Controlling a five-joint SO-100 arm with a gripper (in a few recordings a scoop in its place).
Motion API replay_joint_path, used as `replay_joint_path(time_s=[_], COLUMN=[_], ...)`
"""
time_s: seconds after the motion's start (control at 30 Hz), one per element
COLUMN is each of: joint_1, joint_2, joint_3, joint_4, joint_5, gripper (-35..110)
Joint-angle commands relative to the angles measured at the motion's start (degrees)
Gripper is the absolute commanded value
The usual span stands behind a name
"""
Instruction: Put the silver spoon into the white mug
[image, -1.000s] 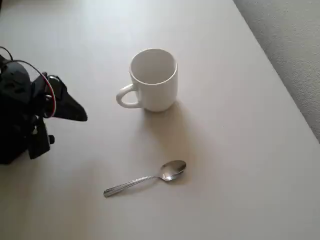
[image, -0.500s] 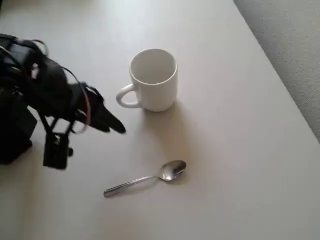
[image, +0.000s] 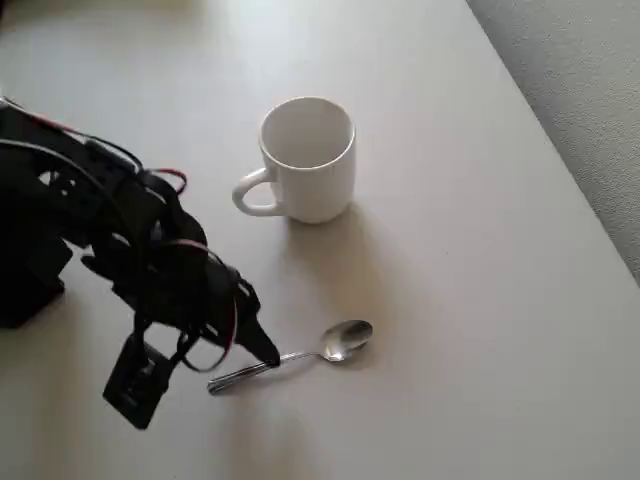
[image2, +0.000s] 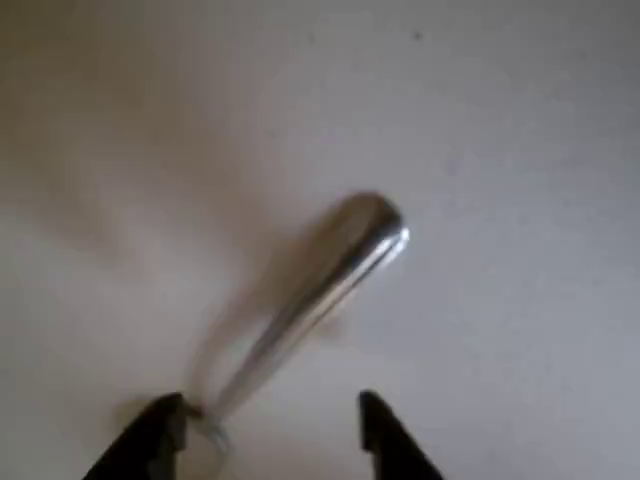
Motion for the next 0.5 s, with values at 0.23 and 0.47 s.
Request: replay_joint_path(time_s=[0.23,0.47], joint_1=[3.5,3.0], joint_2=[-7.6,-9.2], joint_3=[-11.1,-12.8], joint_4=[0.8,2.4], joint_5=[0.2,0.2], gripper=[21,20])
